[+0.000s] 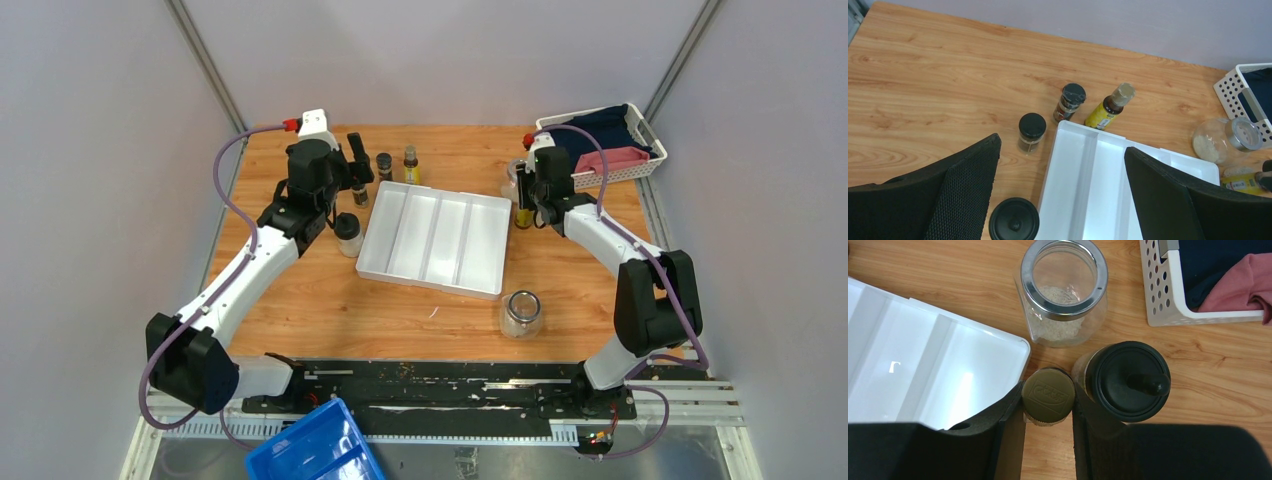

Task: Organize the condiment bottles
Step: Pick up the bottle from the center of the board.

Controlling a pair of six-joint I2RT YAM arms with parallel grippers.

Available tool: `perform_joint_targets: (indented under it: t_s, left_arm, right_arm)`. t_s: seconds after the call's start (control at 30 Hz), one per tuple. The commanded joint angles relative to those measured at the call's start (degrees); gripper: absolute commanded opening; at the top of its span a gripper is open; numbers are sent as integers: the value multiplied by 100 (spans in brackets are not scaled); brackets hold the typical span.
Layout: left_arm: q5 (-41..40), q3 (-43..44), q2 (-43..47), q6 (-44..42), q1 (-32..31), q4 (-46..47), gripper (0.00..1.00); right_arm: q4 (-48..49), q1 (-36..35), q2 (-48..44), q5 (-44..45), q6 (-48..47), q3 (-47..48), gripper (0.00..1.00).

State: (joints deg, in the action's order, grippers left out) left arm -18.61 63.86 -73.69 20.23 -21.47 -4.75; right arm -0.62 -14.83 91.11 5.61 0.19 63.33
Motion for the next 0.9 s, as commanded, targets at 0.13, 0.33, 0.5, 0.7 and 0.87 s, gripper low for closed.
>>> perform_joint_targets:
  t_s: [0.13,0.33,0.5,0.7,0.87]
  left_arm:
    - [-138,-7,-66,34,-50,124,98]
    - [-134,6,-88,51,-50,124,98]
    - [-138,9,-94,51,-67,115,98]
    - [-169,-28,-93,49,-84,91,98]
    - [-186,-9,-94,51,-85,72,98]
  right_arm:
    - [322,86,-208,28,-185,212,0]
    - [282,86,-270,-83,-171,285,0]
    - [295,81,-400,-146,-153,294,0]
    - [300,86,-534,-223,-108,263,0]
    - [287,86,-730,-288,-81,259,0]
